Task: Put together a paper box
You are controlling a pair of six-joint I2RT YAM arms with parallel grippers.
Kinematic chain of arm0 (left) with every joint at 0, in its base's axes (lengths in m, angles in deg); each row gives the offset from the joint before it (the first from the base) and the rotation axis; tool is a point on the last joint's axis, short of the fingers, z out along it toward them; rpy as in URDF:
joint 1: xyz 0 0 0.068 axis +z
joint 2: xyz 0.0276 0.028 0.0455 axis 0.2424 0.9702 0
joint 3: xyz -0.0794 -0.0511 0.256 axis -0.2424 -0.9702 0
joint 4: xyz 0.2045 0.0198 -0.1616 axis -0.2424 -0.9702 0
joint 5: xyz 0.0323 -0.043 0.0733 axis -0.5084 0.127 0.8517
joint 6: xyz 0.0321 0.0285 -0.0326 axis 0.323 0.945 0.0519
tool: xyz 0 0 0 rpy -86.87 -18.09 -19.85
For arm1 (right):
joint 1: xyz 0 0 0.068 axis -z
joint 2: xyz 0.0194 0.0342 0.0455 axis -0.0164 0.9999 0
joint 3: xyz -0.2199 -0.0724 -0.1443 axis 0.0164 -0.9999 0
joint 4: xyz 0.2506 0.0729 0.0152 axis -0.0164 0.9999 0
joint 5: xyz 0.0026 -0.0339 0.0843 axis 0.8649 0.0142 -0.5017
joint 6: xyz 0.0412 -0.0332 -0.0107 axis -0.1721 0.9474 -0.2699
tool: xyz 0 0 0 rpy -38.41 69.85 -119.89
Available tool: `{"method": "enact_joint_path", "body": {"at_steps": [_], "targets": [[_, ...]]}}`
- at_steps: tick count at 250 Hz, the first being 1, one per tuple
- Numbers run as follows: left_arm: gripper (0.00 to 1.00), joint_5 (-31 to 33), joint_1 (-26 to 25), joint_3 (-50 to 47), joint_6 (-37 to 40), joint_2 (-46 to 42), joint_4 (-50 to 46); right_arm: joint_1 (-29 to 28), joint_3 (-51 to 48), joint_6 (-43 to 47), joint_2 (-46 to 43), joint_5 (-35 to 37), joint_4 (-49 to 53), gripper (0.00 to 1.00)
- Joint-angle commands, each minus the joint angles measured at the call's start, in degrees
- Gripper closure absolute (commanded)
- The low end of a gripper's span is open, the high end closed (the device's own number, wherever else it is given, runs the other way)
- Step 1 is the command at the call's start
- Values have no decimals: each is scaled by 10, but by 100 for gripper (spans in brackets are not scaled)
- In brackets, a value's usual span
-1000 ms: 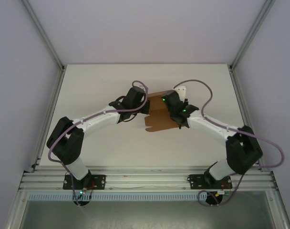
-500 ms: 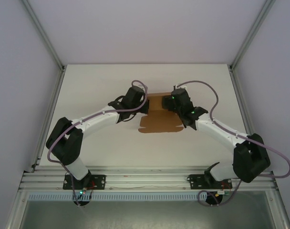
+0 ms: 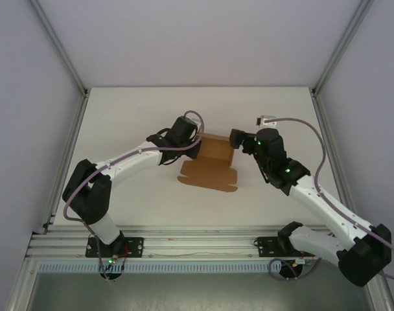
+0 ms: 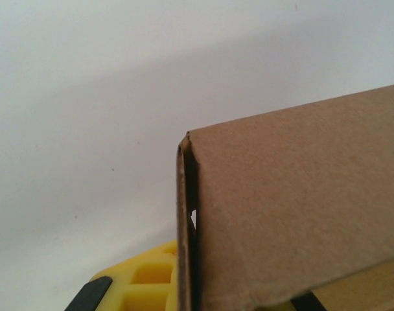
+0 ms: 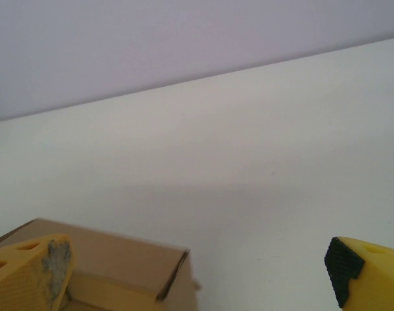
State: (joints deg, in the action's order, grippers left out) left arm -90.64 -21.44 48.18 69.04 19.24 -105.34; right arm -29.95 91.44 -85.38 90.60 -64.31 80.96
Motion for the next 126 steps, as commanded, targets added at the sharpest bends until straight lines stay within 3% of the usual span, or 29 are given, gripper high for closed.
{"method": "enact_joint_path", "body": {"at_steps": [1, 37, 86, 126], "targets": [[100, -25, 4, 44, 98, 7, -129, 9, 6, -17, -31, 43, 89, 0], [100, 10, 2, 72, 125, 32, -220, 19, 8, -24, -60, 44, 152, 0], [100, 22, -6, 115, 130, 97, -278, 26, -12, -19, -84, 47, 153, 0], [100, 101, -28, 177, 132, 202, -311, 34, -15, -14, -81, 45, 153, 0]]}}
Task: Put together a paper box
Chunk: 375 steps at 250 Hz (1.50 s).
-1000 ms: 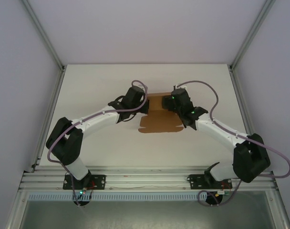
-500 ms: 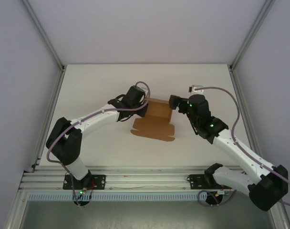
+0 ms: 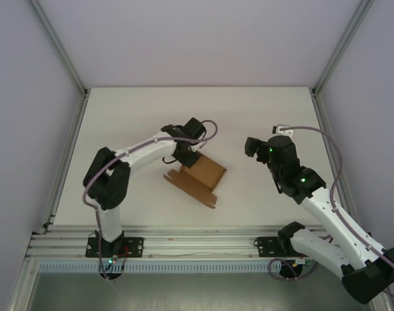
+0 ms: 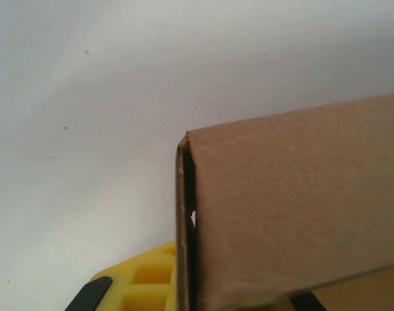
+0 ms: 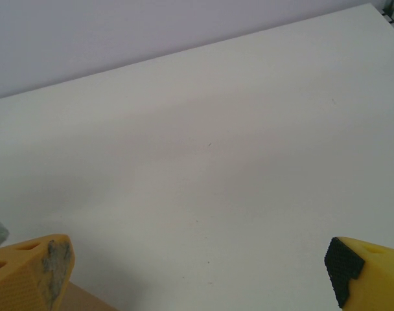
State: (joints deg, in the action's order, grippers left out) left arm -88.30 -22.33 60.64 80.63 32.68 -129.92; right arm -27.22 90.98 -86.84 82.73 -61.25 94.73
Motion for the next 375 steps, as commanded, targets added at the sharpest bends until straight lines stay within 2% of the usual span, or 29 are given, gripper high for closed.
{"method": "enact_joint_path", "body": {"at_steps": [1, 35, 59, 79, 116, 166, 203, 234, 250, 304, 315, 322, 325, 375], "targets": [[100, 80, -20, 55, 16, 71, -67, 7, -11, 0, -2, 14, 15, 0], [100, 172, -35, 110, 31, 152, -64, 13, -15, 0, -1, 16, 12, 0], [100, 188, -39, 134, 42, 185, -44, 18, -18, -2, 0, 16, 10, 0], [100, 247, -49, 146, 66, 211, -31, 21, -20, -6, 0, 15, 8, 0], [100, 299, -65, 173, 103, 259, -9, 23, -20, -12, 3, 11, 6, 0], [100, 292, -78, 177, 158, 261, 30, 26, -17, -11, 10, 13, 13, 0], [70, 261, -83, 167, 197, 216, 20, 28, -17, -10, 6, 6, 16, 0], [49, 235, -86, 168, 223, 177, -12, 28, -16, -3, -1, 1, 19, 0], [44, 218, -87, 170, 232, 160, -30, 29, -14, 3, -6, 1, 25, 0], [37, 163, -87, 173, 228, 105, -34, 31, -9, 10, -13, -4, 40, 0], [22, 157, -87, 174, 225, 92, -31, 32, -6, 11, -15, 1, 43, 0], [4, 157, -84, 174, 219, 81, -23, 33, -4, 14, -17, 3, 45, 0], [0, 157, -83, 175, 214, 77, -18, 34, -3, 14, -18, 4, 46, 0], [0, 144, -33, 212, 105, 13, 11, 44, 2, 23, -33, -13, 39, 0]]}}
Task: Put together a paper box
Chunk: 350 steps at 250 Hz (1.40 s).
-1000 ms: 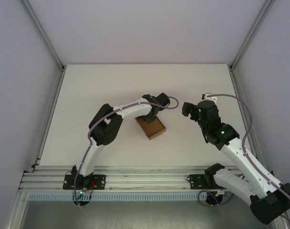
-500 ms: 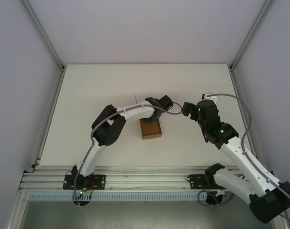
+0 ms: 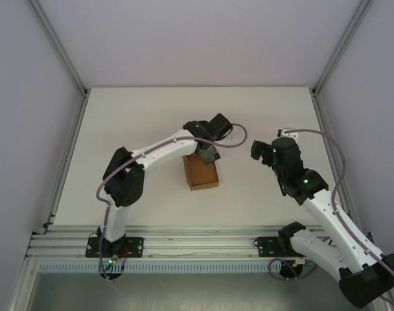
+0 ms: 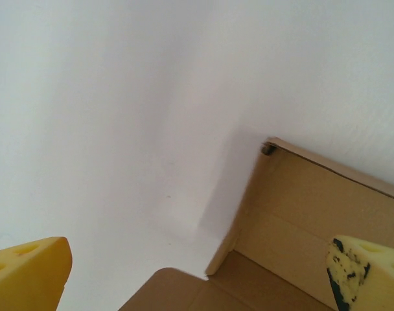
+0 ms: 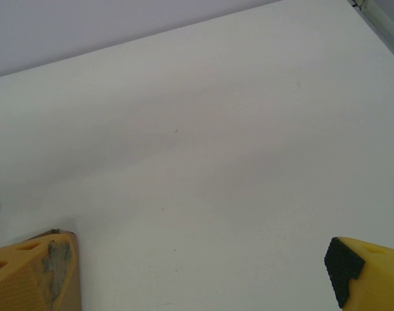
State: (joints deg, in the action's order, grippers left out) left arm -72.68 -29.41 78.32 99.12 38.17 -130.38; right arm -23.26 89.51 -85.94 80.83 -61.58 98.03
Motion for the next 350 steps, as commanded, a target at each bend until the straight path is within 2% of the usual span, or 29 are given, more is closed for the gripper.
{"method": "enact_joint_path", "body": {"at_steps": [1, 32, 65, 83, 104, 128, 155, 181, 209, 234, 266, 279, 285, 323, 350], "targets": [[0, -13, 39, 37, -82, -43, 15, 4, 17, 15, -14, -10, 5, 0], [0, -29, 83, 2, -156, -112, 49, 5, 19, 43, 4, -47, -12, 0], [0, -60, 151, -95, -247, -209, 84, 4, 21, 154, 49, -162, -61, 0], [0, -66, 188, -169, -300, -267, 105, 4, 28, 244, 94, -253, -91, 2], [0, -67, 222, -272, -351, -335, 143, 0, 69, 322, 179, -330, -93, 4], [0, -62, 246, -363, -392, -390, 161, -19, 150, 440, 319, -376, -48, 6], [0, -60, 256, -431, -417, -430, 180, -54, 251, 602, 463, -395, 43, 9], [0, -56, 258, -459, -424, -447, 184, -73, 360, 638, 584, -387, 102, 10], [0, -62, 258, -471, -423, -448, 194, -78, 462, 627, 687, -360, 137, 19], [0, -59, 258, -475, -421, -444, 204, -83, 513, 618, 741, -343, 158, 30], [0, -53, 258, -473, -419, -429, 210, -91, 500, 566, 747, -322, 128, 63], [0, -50, 258, -471, -420, -423, 209, -98, 469, 515, 732, -274, 82, 75], [0, -48, 258, -467, -422, -421, 208, -100, 453, 495, 724, -253, 64, 77], [0, -40, 258, -477, -428, -414, 235, -108, 338, 282, 667, -135, -51, 85], [0, -29, 259, -475, -439, -402, 238, -108, 282, 83, 625, -26, -39, 88]]}}
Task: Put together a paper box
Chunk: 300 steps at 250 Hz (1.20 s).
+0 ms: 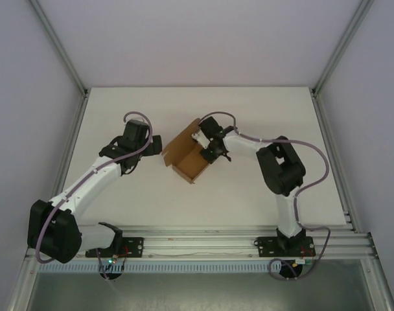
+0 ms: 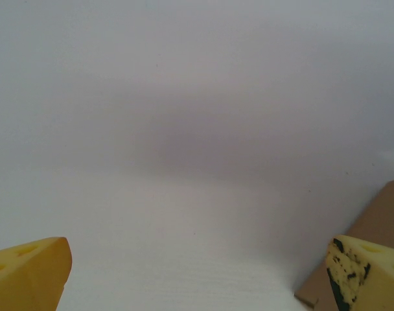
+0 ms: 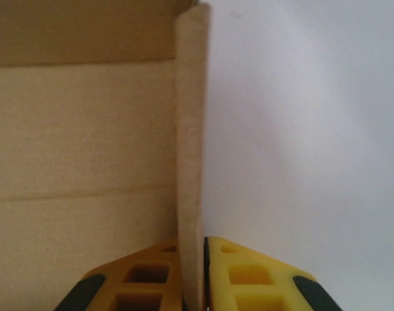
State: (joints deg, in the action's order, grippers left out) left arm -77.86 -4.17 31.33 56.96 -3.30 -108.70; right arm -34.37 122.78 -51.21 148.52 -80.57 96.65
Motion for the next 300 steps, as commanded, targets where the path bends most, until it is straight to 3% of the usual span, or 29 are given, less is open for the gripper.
{"method": "enact_joint_path", "body": {"at_steps": [1, 29, 86, 126, 154, 183, 207, 242, 284, 300], "targets": [[0, 22, 6, -5, -18, 13, 22, 3, -52, -272, -53, 168, -23, 88], [0, 19, 6, 3, -19, 27, 26, -10, -110, -460, -105, 216, 17, 85], [0, -31, 6, 20, -8, 58, 35, -72, -175, -602, -153, 221, 47, 79], [0, -121, 5, 0, 36, 47, 83, -80, -207, -599, -195, 218, 1, 53], [0, -203, 5, -4, 92, 35, 113, -77, -192, -554, -223, 269, 24, 43], [0, -278, 4, 7, 170, 40, 133, -75, -176, -462, -258, 289, 39, 19], [0, -322, 5, 51, 227, 71, 112, -56, -184, -374, -299, 290, 24, 6], [0, -414, 5, 148, 381, 146, 30, -6, -201, -188, -368, 248, -27, 0], [0, -440, 4, 299, 552, 261, -107, 93, -176, -6, -401, -14, -7, 0], [0, -442, 4, 377, 604, 316, -187, 114, -149, 33, -385, -63, 25, 1]]}}
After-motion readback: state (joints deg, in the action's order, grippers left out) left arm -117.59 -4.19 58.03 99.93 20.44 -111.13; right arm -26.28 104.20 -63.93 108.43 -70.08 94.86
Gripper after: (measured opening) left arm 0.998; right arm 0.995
